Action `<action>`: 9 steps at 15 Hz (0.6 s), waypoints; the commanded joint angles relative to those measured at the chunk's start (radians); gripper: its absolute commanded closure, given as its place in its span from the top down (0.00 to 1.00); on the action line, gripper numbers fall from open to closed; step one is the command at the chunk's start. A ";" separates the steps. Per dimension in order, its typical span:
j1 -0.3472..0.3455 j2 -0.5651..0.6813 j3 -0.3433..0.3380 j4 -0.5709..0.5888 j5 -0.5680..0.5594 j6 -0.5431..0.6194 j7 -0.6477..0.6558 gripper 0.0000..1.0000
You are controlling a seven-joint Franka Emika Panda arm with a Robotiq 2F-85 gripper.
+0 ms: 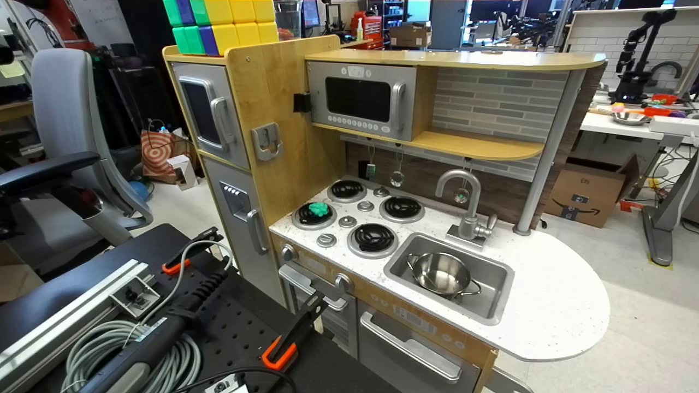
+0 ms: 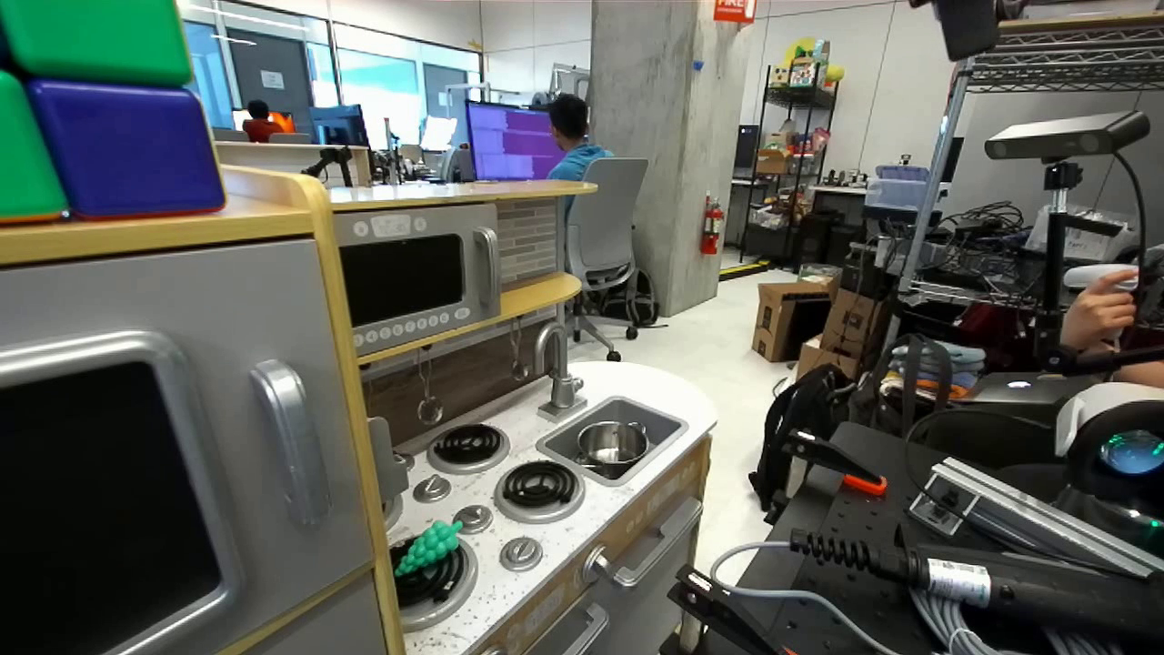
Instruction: Take the plastic grapes from the stove and put them in the pot in the sink
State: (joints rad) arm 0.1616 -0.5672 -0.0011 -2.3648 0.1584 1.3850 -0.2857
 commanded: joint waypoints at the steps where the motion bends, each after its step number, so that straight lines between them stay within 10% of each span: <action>1: 0.011 0.034 -0.035 0.038 -0.094 -0.068 -0.202 1.00; 9: 0.029 0.055 -0.045 0.042 -0.356 -0.071 -0.568 1.00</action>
State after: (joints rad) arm 0.1675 -0.5480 -0.0322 -2.3626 -0.1021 1.3391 -0.7333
